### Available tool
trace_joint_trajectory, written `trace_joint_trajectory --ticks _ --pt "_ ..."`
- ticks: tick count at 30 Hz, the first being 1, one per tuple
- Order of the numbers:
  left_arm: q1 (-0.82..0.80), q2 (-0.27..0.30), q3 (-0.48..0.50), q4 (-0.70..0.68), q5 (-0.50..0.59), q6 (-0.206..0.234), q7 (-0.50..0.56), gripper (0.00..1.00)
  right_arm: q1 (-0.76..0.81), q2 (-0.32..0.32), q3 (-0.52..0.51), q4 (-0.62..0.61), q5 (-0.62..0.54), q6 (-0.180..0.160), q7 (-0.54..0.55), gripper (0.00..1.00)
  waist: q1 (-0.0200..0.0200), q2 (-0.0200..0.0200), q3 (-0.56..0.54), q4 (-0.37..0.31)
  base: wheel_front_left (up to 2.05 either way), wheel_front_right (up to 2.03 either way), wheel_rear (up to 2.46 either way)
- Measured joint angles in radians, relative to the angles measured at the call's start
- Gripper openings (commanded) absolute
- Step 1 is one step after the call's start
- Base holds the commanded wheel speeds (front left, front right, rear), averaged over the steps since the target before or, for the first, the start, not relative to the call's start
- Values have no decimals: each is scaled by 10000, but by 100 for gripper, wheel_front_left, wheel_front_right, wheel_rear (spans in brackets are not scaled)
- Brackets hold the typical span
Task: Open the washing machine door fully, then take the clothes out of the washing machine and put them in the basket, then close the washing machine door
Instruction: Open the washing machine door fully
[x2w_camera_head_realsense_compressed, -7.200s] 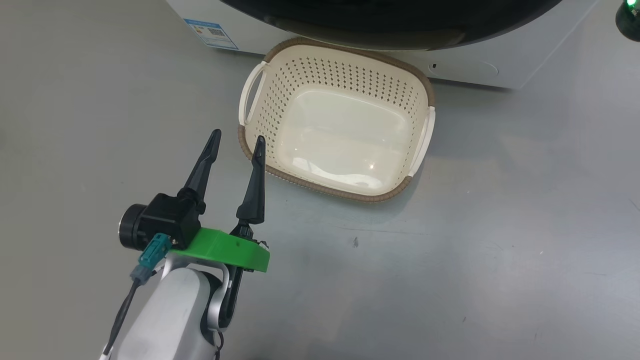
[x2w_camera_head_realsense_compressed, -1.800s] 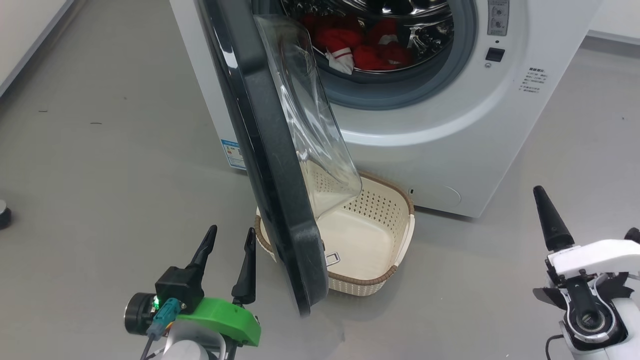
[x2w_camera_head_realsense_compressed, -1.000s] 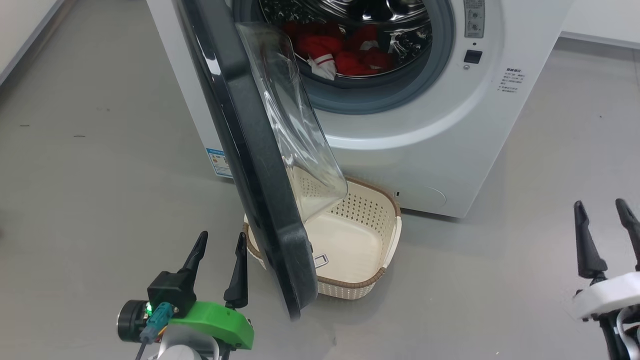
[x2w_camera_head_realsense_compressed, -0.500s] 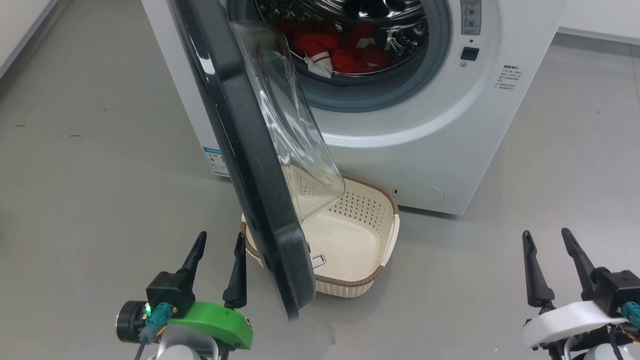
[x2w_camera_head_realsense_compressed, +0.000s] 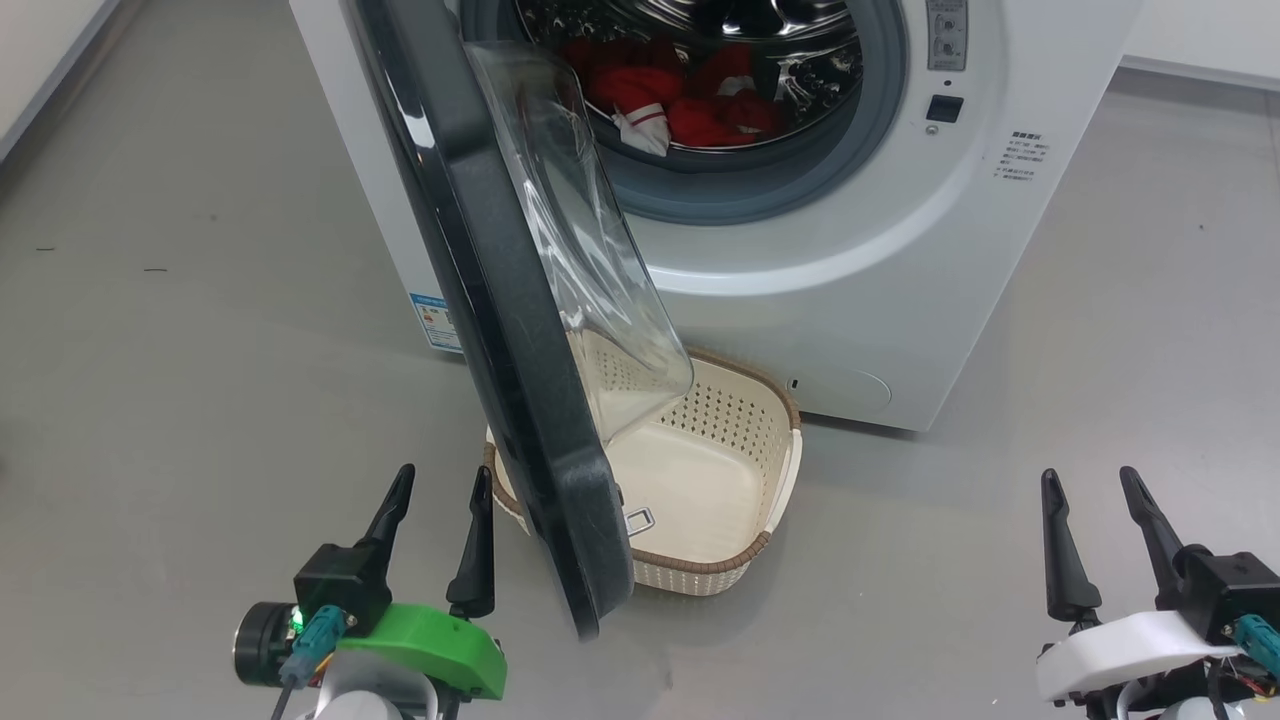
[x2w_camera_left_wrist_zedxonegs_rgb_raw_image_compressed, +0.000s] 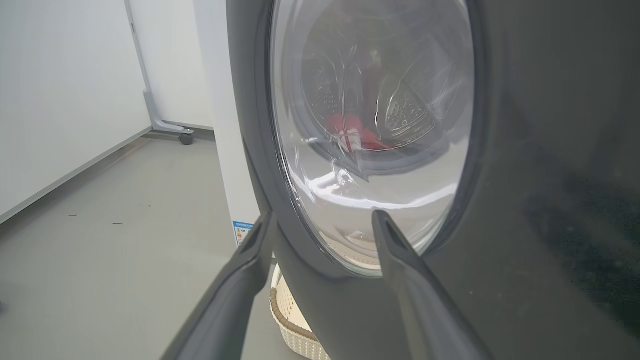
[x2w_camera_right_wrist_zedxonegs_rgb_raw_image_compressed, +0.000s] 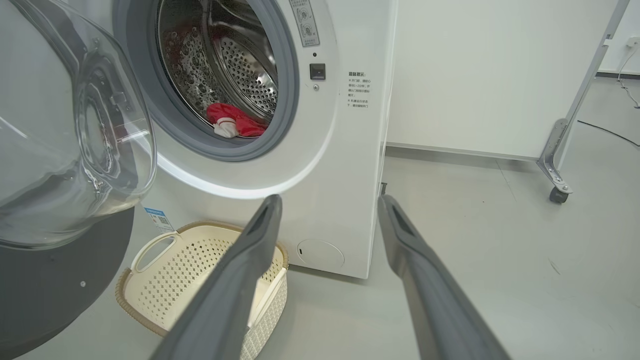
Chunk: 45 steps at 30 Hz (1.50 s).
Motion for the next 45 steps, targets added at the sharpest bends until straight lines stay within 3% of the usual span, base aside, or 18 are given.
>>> trace_joint_trajectory --ticks 14,15,16,18,34,45 --pt "11 0 -33 48 -2 73 0 100 12 186 -284 44 -297 6 0 100 0 0 -34 27 0 0 0" --pt "12 0 -35 52 -2 73 0 80 13 207 -303 56 -328 10 0 100 0 0 -40 28 0 0 0" --pt "12 0 -42 67 -2 73 0 30 14 224 -320 63 -349 12 0 100 0 0 -46 30 0 0 0" --pt "14 0 -59 98 -2 73 0 0 15 249 -353 86 -357 44 0 100 0 0 -57 35 0 0 0" --pt "48 0 52 -71 96 73 0 0 26 449 -729 203 -508 194 0 100 0 0 -100 178 0 0 0" --pt "-74 2 633 -2259 439 73 -2 0 91 564 -1035 224 -706 282 0 100 0 0 -159 557 0 0 0"
